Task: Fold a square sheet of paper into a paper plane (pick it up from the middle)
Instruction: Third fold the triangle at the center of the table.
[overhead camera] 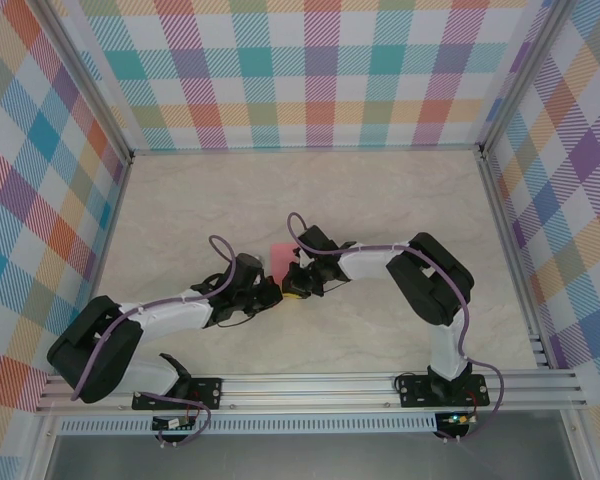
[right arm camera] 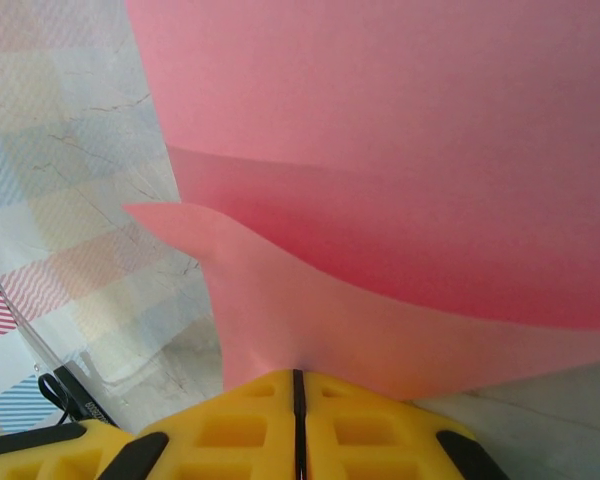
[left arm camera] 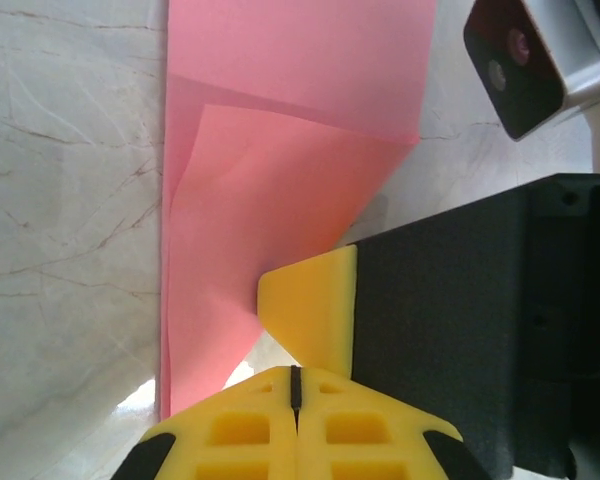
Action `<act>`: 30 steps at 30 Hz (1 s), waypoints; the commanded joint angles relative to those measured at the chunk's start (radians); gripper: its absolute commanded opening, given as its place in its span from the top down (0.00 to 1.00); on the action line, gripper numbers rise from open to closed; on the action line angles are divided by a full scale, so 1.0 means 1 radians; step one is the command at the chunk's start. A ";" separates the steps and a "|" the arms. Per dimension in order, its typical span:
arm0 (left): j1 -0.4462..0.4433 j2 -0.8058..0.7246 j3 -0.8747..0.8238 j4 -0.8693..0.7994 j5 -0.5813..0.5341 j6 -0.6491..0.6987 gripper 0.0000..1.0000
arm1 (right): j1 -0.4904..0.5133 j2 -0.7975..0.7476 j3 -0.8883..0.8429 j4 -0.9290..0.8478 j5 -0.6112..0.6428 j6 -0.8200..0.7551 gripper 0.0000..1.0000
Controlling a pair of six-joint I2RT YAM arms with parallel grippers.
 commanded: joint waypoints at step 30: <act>0.029 0.095 -0.116 -0.055 -0.026 -0.049 1.00 | -0.034 0.042 0.040 -0.122 0.142 -0.104 0.93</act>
